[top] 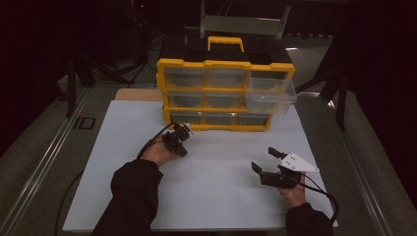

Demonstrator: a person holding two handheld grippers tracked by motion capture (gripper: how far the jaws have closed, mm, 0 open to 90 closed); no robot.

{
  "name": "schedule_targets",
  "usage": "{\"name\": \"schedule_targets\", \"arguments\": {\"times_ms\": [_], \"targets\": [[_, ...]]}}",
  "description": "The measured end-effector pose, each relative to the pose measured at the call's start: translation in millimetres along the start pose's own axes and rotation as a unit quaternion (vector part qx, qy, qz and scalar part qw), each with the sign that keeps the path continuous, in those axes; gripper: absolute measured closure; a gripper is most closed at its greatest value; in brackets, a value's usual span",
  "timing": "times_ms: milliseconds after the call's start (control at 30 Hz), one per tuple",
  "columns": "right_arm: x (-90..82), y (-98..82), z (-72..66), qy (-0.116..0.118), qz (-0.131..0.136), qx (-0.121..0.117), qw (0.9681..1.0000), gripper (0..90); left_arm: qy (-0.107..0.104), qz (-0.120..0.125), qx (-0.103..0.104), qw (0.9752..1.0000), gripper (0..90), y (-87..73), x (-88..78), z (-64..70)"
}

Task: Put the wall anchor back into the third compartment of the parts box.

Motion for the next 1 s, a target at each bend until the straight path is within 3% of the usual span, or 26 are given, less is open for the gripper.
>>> {"name": "schedule_targets", "arguments": {"times_ms": [467,667,1000], "targets": [[0.2,-0.1,-0.1,0.001,-0.001,0.001,1.0000,15.3,-0.012,0.001,0.018,0.9998,85.4,6.5,-8.1,1.2],[0.2,-0.1,-0.1,0.001,0.000,0.001,1.0000,15.2,-0.029,0.010,0.015,0.9994,85.4,9.3,-17.9,2.1],[0.2,-0.1,0.0,0.001,0.000,0.000,1.0000,15.3,-0.028,0.030,0.018,0.9990,85.4,13.9,-31.2,2.0]]}}
Point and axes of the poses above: each handheld gripper's, and its own axes: x roughly forward along the jaws, y roughly out of its top, z roughly to its right, the point moved 1 cm from there along x, roughly forward along the jaws, and after that the axes turned 15 degrees about -x, right-handed, at the moved point
